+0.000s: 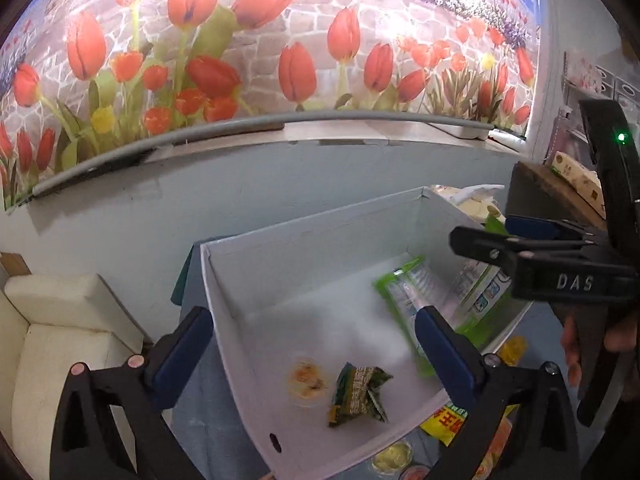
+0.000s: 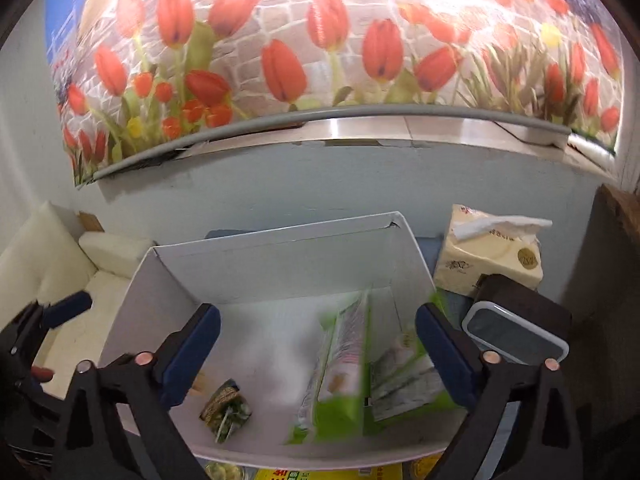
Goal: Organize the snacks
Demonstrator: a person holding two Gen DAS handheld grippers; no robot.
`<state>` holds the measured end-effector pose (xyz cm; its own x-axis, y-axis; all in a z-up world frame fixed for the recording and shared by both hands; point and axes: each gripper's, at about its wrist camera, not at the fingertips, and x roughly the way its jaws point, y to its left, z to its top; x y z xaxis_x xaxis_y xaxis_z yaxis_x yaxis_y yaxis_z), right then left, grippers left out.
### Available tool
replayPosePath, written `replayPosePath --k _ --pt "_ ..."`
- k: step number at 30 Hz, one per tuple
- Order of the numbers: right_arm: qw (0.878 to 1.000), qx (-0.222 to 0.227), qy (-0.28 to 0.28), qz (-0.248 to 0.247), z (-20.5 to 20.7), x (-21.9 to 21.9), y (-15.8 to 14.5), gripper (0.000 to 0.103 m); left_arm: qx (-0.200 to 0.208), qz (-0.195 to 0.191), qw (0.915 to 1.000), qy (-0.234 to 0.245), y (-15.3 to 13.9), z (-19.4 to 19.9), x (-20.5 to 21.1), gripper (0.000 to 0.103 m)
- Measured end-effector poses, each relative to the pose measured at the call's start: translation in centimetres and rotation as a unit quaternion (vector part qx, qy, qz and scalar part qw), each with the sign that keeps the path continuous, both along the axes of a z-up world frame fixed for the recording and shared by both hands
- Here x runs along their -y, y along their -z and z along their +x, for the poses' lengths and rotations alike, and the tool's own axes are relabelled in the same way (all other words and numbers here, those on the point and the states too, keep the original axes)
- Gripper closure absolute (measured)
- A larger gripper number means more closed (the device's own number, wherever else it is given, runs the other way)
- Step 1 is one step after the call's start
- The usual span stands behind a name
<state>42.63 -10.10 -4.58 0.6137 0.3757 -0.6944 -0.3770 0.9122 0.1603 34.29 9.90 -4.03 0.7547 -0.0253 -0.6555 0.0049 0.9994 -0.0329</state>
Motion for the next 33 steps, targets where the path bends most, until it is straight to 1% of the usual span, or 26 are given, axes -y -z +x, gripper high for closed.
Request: replayPosePath --k 3,8,14,17,19,21,22,25,27,29,31,33 --pt "1.000 -0.008 -0.002 0.008 -0.2 0.3 0.3 0.000 -0.002 0.006 1.0000 0.000 0.3 -0.3 0.0 0.000" --pt "1.000 0.003 -0.007 0.024 -1.6 1.0 -0.4 0.000 -0.001 0.008 1.0000 -0.003 0.4 -0.9 0.6 0.000" --pt "0.998 0.056 -0.008 0.013 -5.9 3.4 -2.3 0.000 0.016 -0.003 0.9998 0.014 -0.4 -4.0 2.0 0.000" --pt "0.998 0.067 -0.007 0.000 -8.8 5.1 -2.1 0.000 0.027 -0.017 0.9993 0.022 -0.7 -6.7 3.1 0.000" --pt "0.998 0.059 -0.005 0.002 -10.5 6.4 -1.3 0.000 0.031 -0.023 0.9988 0.030 -0.6 -8.8 4.0 0.000" --pt "0.999 0.042 0.004 0.008 -12.1 7.9 0.0 0.000 0.032 -0.028 0.9984 0.039 -0.3 -10.9 5.1 0.000" --pt "1.000 0.024 0.015 0.011 -12.8 8.9 1.1 0.000 0.031 -0.033 0.9980 0.043 0.1 -12.3 5.7 0.000" --pt "0.999 0.000 0.035 0.029 -13.9 11.4 3.4 0.000 0.024 -0.040 0.9975 0.052 1.1 -15.1 6.9 0.000" --pt "0.997 -0.024 0.060 0.034 -13.8 13.2 5.7 0.000 0.018 -0.043 0.9973 0.057 1.9 -16.8 7.7 0.000" --pt "0.995 -0.039 0.077 0.041 -13.3 14.5 7.1 0.000 0.015 -0.043 0.9972 0.058 2.3 -17.9 8.0 0.000" --pt "0.995 -0.034 0.082 0.041 -12.6 15.0 7.9 0.000 0.012 -0.044 0.9974 0.056 2.9 -18.7 8.2 0.000" --pt "0.996 -0.030 0.084 0.022 -11.4 14.7 8.7 0.001 0.004 -0.043 0.9978 0.052 3.5 -19.1 8.2 0.000"
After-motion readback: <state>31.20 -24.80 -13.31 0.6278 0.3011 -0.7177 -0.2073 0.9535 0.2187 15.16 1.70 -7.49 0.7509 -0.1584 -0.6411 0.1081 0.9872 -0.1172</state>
